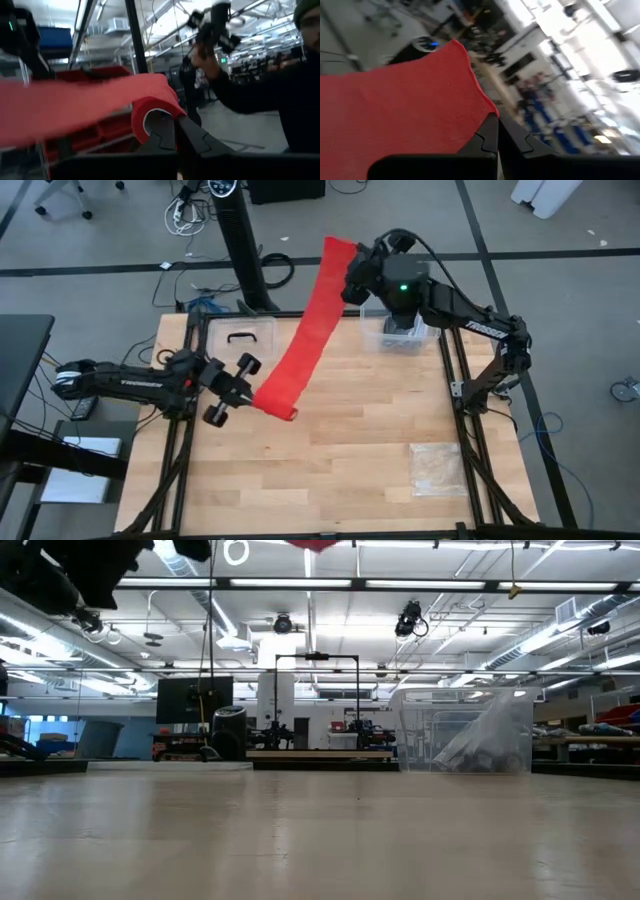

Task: Roll bandage
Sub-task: Roll the red bandage

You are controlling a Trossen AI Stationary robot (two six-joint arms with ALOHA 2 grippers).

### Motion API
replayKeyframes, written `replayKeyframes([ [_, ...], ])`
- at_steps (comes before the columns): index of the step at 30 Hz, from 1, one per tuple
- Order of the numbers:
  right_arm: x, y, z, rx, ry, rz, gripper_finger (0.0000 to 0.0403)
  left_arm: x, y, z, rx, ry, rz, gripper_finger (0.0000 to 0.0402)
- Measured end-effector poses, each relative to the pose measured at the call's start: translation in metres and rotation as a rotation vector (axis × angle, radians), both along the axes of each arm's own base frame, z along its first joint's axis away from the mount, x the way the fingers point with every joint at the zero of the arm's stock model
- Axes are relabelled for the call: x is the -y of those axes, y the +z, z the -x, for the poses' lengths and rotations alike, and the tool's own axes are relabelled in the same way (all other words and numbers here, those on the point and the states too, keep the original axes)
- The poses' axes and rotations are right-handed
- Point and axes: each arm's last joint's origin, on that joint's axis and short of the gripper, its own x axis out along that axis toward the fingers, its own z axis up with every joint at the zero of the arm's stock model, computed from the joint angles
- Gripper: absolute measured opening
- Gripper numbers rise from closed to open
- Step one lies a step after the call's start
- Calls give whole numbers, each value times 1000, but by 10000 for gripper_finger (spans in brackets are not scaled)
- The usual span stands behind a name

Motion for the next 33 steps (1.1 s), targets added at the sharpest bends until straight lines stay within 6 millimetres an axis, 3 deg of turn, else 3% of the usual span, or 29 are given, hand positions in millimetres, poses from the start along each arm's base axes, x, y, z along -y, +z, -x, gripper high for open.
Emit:
replayKeyframes([
  [8,-9,-30,3,10,114,-287,0,2,36,4,74,-75,28,0],
  [18,-31,-77,-7,-52,172,-509,6,2,58,5,133,-79,16,0],
  [24,-47,-90,-10,-57,181,-550,49,1,59,4,133,-65,26,0],
  [33,-66,-81,-3,-38,224,-519,139,-6,56,1,96,-2,33,0],
])
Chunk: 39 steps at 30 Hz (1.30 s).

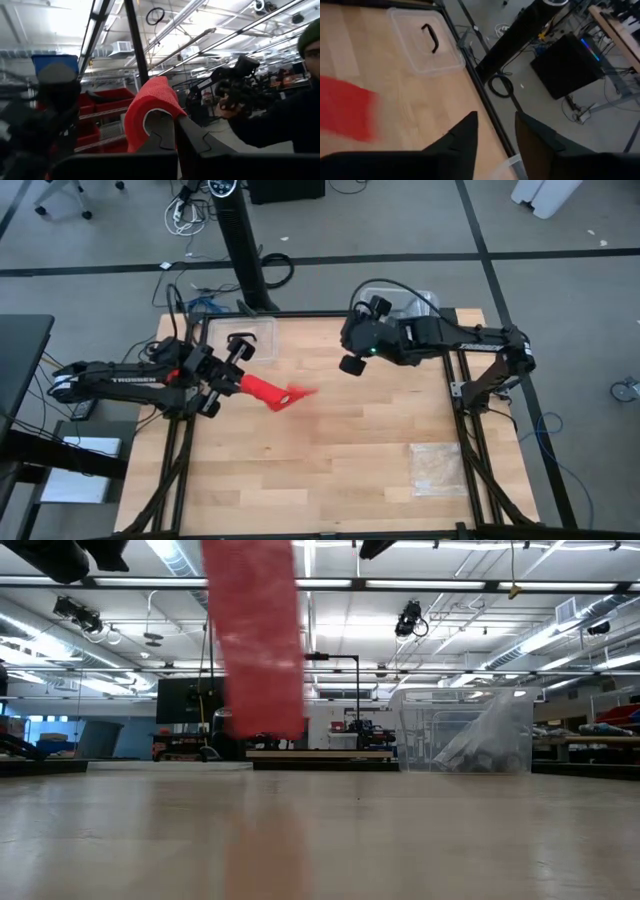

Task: Roll bandage
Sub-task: Roll the red bandage

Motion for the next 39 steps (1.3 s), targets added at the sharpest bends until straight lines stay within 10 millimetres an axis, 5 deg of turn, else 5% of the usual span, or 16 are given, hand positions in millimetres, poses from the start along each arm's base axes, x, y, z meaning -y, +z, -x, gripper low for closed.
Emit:
replayKeyframes([
  [7,-23,2,18,55,42,-114,183,-2,-3,-2,-56,-9,37,0],
  [13,-52,-52,17,116,139,-189,187,-5,-6,-4,-73,29,11,0],
  [23,-68,-148,7,606,395,-359,190,-11,-6,-3,-81,62,16,0],
  [30,-68,-166,5,847,447,-407,209,-12,-7,-4,-86,80,23,0],
  [39,-82,-196,-14,739,430,-477,261,-17,-8,-4,-88,119,15,0],
])
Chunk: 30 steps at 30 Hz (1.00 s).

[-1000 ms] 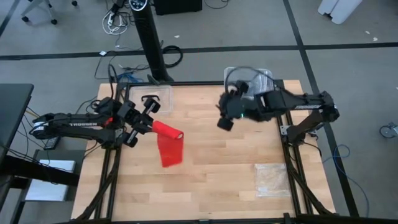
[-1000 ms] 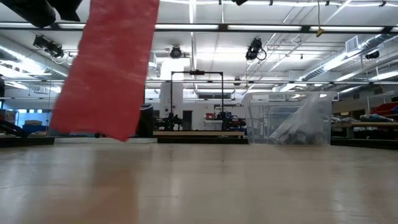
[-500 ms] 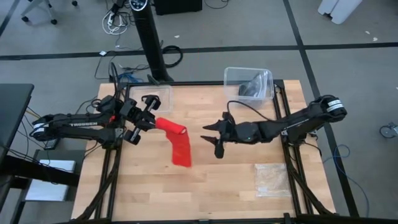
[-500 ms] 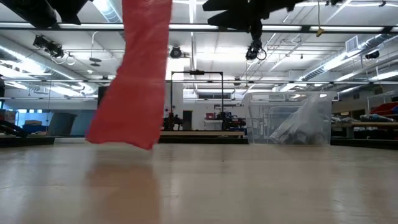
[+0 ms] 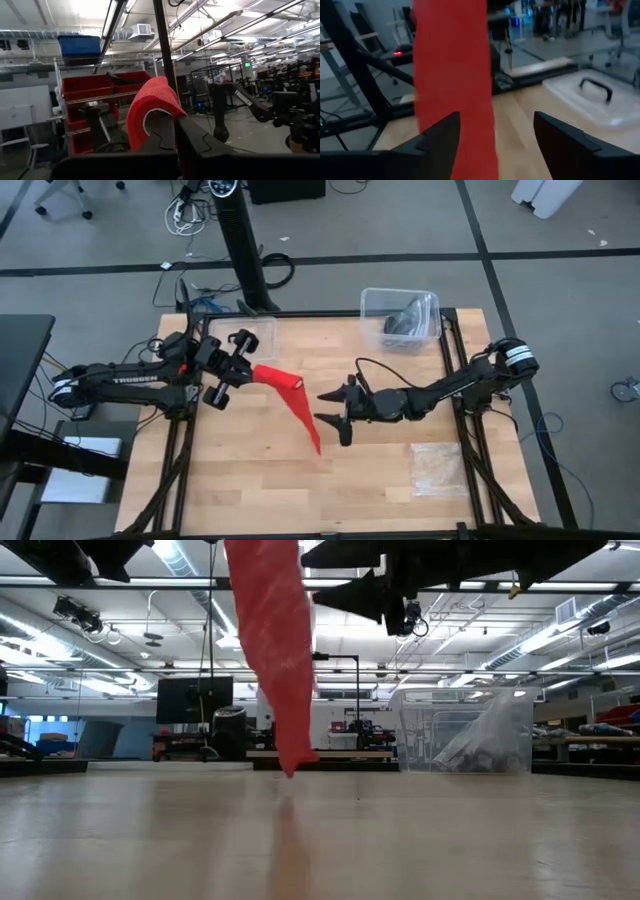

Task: Roll bandage
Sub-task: Roll the red bandage

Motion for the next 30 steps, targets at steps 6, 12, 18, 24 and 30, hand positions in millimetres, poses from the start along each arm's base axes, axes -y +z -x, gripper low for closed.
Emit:
replayKeyframes([
  [6,-13,-10,5,-85,6,-52,289,-4,-1,0,-14,20,4,0],
  [12,-20,-26,4,-144,-58,-32,289,-4,-1,0,-5,24,-4,0],
  [18,-13,-61,-12,-152,-92,-88,279,-4,-1,0,-8,24,-4,0],
  [24,-12,-84,-24,-91,-42,-159,279,-4,-1,0,-8,24,-4,0],
  [30,-13,-83,-22,-108,-41,-149,277,-4,-1,0,-9,23,-2,0],
])
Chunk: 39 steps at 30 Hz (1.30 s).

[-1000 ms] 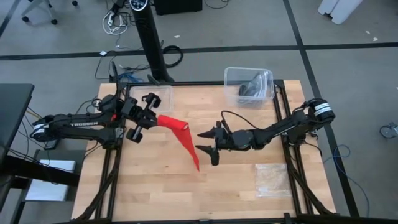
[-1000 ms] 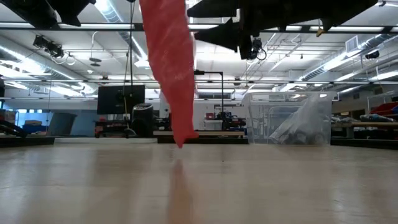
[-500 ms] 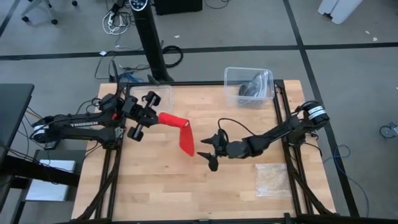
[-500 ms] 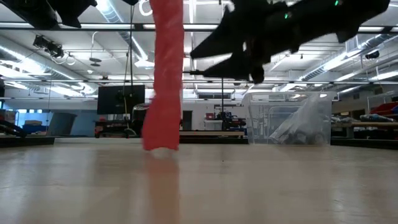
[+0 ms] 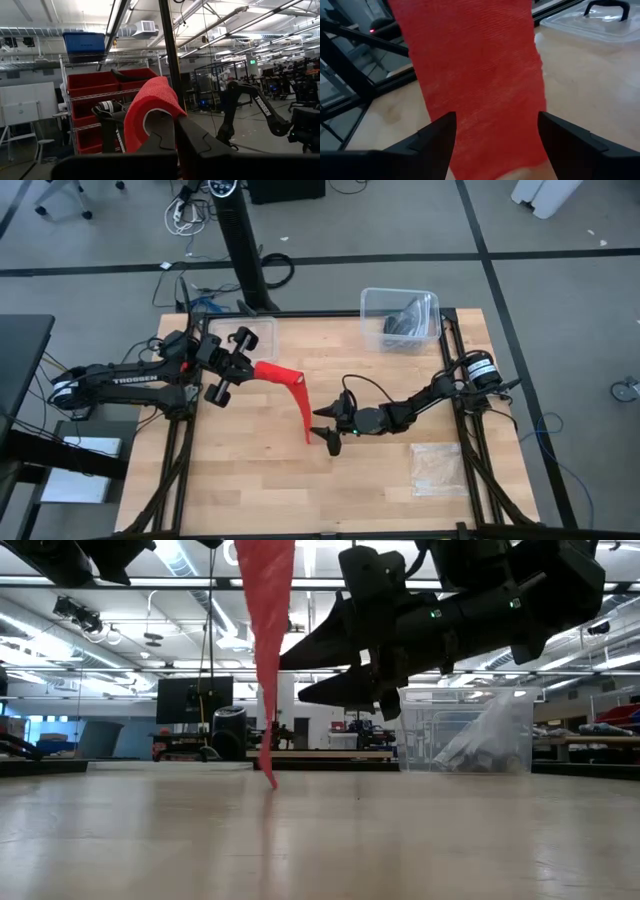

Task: Roll bandage
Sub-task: Roll the red bandage

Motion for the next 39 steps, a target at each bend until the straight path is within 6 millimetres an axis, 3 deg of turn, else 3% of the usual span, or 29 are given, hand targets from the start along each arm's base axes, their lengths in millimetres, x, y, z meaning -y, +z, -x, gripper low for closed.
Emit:
replayKeyframes([
  [10,-5,20,14,-97,-28,64,277,0,0,0,0,0,0,0],
  [28,-7,21,12,-56,-28,25,267,0,0,0,15,18,-21,0],
  [39,-14,-31,1,-38,-36,-67,256,0,0,0,16,26,-19,0],
])
